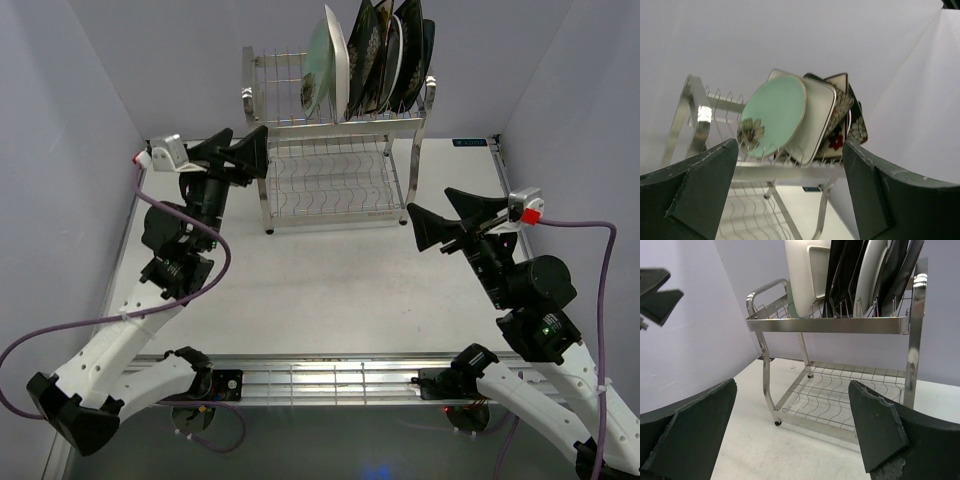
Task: Load the plates into the dish rack
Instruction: Reset both arms
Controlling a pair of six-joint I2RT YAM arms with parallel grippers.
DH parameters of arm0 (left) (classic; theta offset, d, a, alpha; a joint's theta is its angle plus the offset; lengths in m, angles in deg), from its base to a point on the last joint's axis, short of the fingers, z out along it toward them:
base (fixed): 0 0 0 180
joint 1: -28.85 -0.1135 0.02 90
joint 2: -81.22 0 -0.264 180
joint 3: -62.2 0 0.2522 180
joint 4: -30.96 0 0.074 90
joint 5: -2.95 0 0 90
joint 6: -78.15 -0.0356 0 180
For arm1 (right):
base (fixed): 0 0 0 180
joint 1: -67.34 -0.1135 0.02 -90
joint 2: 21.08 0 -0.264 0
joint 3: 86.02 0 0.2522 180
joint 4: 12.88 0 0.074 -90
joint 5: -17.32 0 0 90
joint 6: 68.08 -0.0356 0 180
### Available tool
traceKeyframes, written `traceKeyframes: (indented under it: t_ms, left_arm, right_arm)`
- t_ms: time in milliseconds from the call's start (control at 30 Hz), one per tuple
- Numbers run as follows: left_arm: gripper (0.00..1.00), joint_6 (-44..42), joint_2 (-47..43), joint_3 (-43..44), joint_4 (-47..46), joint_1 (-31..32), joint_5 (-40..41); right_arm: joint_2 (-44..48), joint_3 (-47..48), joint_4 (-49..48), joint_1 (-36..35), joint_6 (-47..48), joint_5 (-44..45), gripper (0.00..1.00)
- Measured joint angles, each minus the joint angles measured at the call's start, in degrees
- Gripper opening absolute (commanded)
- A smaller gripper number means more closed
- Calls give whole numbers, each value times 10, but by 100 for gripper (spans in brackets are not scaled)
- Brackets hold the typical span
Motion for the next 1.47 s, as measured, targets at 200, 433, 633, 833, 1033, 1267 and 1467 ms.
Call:
traceKeyframes:
  t_ms: [200, 433, 633, 833, 1033, 1267, 1467]
  left_arm:
    - [98, 54, -130, -189, -7, 0, -11]
    - [98, 155, -249, -405, -7, 1, -33]
    - [98, 217, -347, -566, -1, 4, -43]
    - [98, 260, -467, -623, 3, 7, -61]
    - [98, 277, -461, -623, -14, 7, -66]
    - [98, 274, -428, -623, -17, 7, -67]
    - [98, 267, -442, -623, -29, 7, -65]
  right_arm:
    - [7, -38, -2, 0, -27, 13, 98]
    - [80, -185, 0, 0, -91, 15, 93]
    - [160, -320, -18, 0, -148, 4, 92]
    - [172, -377, -20, 0, -175, -33, 90]
    - [187, -393, -22, 0, -179, -46, 90]
    - [203, -407, -20, 0, -180, -43, 90]
    - [202, -408, -21, 0, -180, -42, 90]
